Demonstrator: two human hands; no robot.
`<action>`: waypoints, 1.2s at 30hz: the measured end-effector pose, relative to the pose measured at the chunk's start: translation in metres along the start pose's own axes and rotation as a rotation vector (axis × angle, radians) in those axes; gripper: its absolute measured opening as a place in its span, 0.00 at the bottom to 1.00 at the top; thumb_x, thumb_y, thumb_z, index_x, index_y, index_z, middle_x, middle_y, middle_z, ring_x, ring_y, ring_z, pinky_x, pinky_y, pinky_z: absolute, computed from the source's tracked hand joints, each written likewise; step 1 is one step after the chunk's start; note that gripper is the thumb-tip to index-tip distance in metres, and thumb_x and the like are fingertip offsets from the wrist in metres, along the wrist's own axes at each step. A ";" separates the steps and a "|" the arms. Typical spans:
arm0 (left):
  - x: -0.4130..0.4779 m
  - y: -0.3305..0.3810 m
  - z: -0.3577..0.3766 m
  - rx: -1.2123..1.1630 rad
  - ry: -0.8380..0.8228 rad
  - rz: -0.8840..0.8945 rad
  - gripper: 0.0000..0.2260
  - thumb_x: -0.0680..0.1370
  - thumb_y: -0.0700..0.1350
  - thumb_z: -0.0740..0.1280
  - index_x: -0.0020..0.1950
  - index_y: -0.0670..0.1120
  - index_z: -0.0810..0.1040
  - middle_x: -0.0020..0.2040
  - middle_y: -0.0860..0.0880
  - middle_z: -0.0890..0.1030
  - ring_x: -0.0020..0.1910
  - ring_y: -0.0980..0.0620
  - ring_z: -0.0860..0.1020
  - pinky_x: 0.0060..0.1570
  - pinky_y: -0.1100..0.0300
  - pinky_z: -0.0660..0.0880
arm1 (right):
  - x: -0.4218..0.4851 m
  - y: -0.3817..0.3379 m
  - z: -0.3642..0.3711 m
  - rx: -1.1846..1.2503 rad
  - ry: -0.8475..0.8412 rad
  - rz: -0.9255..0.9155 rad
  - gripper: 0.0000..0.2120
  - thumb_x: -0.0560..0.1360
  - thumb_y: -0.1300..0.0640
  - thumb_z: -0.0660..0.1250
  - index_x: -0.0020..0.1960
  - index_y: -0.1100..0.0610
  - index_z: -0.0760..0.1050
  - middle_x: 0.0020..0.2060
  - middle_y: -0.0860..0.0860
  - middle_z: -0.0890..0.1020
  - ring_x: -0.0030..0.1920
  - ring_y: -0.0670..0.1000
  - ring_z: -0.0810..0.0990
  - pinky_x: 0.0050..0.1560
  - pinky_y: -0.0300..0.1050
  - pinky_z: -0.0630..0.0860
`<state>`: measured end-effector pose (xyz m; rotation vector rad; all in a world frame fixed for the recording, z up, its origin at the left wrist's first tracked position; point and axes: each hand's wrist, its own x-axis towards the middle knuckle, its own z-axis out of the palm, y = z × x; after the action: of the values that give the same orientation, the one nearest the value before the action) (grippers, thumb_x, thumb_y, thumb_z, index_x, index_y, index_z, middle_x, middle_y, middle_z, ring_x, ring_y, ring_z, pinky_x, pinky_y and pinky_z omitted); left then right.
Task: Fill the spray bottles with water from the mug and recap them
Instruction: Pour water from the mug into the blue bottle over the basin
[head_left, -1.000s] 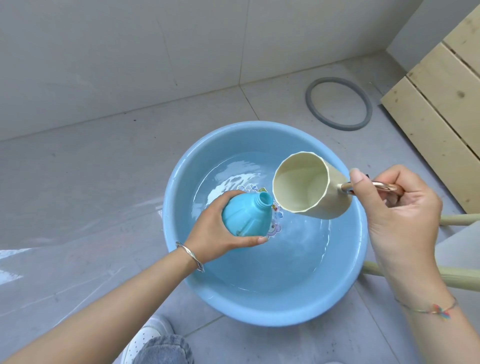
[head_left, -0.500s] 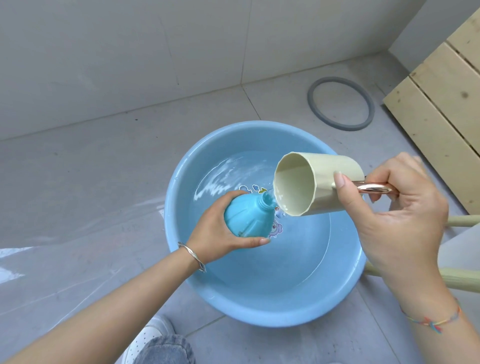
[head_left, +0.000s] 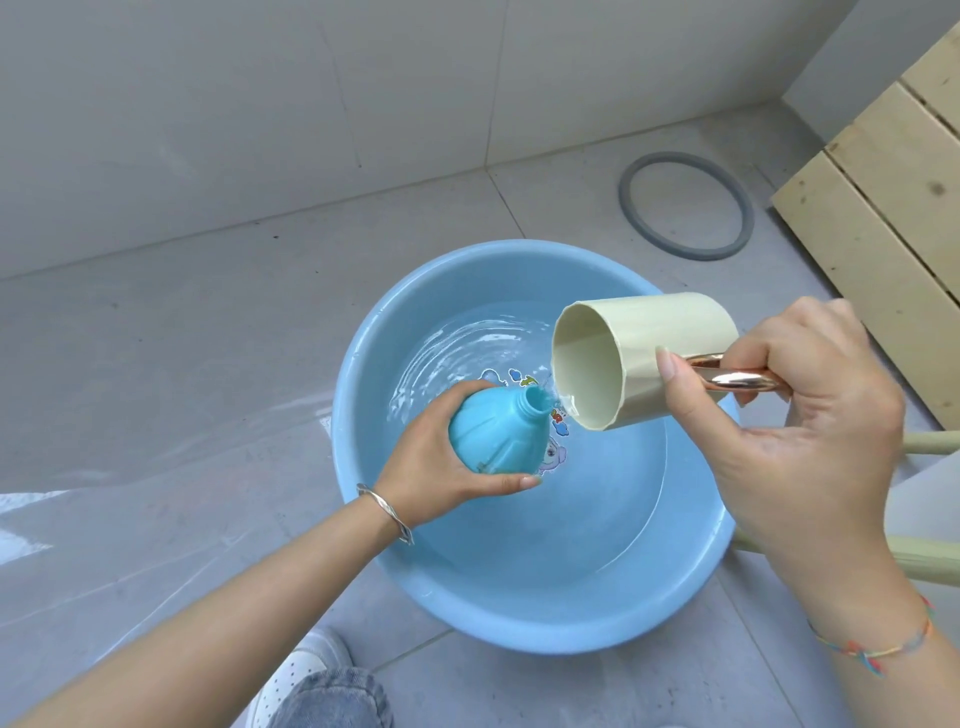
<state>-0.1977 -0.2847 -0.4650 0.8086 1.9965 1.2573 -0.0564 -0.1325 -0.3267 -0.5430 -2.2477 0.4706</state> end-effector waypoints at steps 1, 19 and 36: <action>0.000 0.000 0.000 -0.002 0.001 -0.003 0.38 0.54 0.64 0.79 0.61 0.60 0.72 0.58 0.63 0.77 0.57 0.63 0.75 0.59 0.65 0.73 | 0.000 0.000 0.000 -0.003 0.000 -0.006 0.17 0.72 0.55 0.70 0.32 0.62 0.69 0.29 0.52 0.67 0.37 0.54 0.62 0.40 0.46 0.62; 0.000 0.000 0.001 0.009 0.001 -0.002 0.37 0.55 0.61 0.81 0.62 0.59 0.72 0.58 0.61 0.77 0.57 0.62 0.75 0.58 0.65 0.73 | 0.001 -0.004 0.004 -0.048 -0.019 -0.194 0.17 0.73 0.57 0.71 0.30 0.62 0.69 0.28 0.53 0.67 0.38 0.49 0.60 0.42 0.47 0.60; -0.003 0.004 0.002 -0.061 0.010 0.011 0.38 0.55 0.61 0.80 0.62 0.57 0.73 0.58 0.61 0.77 0.58 0.61 0.76 0.57 0.67 0.72 | -0.005 0.006 0.006 0.089 0.083 0.100 0.17 0.73 0.56 0.70 0.32 0.59 0.66 0.29 0.51 0.66 0.35 0.52 0.64 0.40 0.41 0.62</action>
<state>-0.1940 -0.2850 -0.4617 0.7868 1.9546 1.3244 -0.0568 -0.1311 -0.3366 -0.6200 -2.1169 0.5850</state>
